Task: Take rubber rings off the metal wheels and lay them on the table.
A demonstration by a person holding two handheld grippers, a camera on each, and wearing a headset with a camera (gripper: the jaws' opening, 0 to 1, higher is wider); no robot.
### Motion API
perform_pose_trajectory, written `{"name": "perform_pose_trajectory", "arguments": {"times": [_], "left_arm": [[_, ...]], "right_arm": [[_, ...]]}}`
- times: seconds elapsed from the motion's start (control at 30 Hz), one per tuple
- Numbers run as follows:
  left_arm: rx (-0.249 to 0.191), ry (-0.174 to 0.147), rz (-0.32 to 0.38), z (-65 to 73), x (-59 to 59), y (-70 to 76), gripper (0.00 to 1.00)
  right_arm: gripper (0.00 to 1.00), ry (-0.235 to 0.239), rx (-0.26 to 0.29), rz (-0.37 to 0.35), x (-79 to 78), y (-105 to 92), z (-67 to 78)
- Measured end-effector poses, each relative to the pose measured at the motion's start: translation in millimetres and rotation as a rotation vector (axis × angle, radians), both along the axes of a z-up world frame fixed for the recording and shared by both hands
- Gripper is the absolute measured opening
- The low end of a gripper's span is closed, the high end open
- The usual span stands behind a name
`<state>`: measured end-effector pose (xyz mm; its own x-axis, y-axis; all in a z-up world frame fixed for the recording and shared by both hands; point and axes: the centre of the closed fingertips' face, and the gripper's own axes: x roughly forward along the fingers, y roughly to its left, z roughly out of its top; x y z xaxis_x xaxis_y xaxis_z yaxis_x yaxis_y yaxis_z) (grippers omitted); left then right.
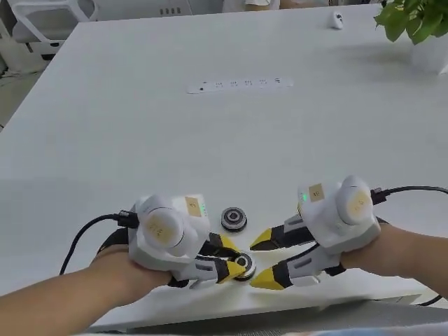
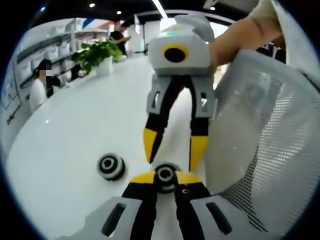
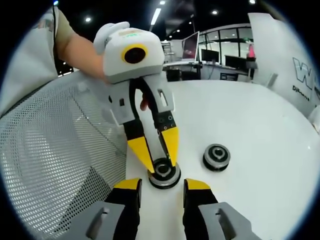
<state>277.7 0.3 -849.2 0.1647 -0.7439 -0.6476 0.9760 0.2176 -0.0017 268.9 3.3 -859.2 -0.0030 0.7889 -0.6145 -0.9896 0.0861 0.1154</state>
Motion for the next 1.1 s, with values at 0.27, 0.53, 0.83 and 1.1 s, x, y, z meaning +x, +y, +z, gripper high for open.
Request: {"name": "perform_pose_trajectory", "arguments": {"times": [0.27,0.53,0.83,1.1], "left_arm": [[-0.003,0.0,0.008,0.1,0.2,0.3,0.13],[-0.009,0.002,0.011,-0.3,-0.1,-0.1,0.13],[-0.011,-0.001,0.013,-0.7,-0.5,-0.4,0.13],[-0.01,-0.003,0.017,-1.1,0.3,0.0,0.13]], "right_arm": [[0.3,0.02,-0.005,0.0,-1.0,4.8,-6.7],[0.28,0.044,0.021,-0.036,2.5,8.5,-6.1],[0.24,0.019,0.017,-0.038,0.4,4.7,-6.6],[0.19,-0.027,-0.001,-0.023,0.2,-0.7,-6.3]]}}
